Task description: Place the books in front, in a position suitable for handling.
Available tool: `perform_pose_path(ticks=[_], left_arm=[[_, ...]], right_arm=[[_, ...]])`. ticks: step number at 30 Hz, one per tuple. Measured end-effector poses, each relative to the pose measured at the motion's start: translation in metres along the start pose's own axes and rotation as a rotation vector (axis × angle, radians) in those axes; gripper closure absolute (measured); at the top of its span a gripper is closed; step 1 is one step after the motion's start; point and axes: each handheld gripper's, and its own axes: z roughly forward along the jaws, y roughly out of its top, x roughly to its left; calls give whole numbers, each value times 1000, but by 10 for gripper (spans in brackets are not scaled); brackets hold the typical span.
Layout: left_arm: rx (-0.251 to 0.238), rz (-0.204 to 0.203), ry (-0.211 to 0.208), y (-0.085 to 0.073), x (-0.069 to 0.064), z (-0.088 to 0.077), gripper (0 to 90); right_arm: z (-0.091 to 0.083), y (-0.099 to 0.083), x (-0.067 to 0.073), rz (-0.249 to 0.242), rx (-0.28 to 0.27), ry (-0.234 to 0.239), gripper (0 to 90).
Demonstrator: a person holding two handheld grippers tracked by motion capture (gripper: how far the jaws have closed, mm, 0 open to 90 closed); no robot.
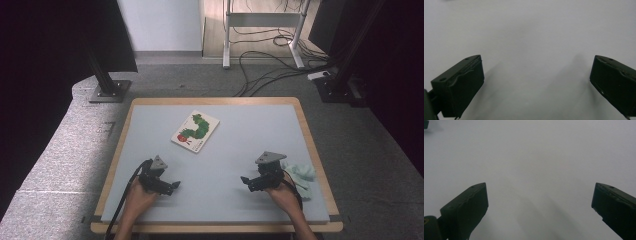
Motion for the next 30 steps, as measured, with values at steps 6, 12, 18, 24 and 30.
perform_pose_path(ticks=[6, 12, 18, 24, 30], left_arm=[[3, 25, -12, 15, 9, 5, 0], [-21, 14, -41, 34, 22, 10, 0], [-35, 22, -43, 58, 33, 14, 0], [-29, 31, -21, 79, 45, 22, 0], [-73, 19, -18, 89, 58, 35, 0]], right_arm=[[15, -1, 3, -2, 37, 9, 15], [27, -3, 5, -3, 68, 15, 26], [35, -9, 6, -1, 76, 15, 15], [34, -10, 6, -3, 71, 14, 19], [35, -8, 6, -9, 75, 14, 22]])
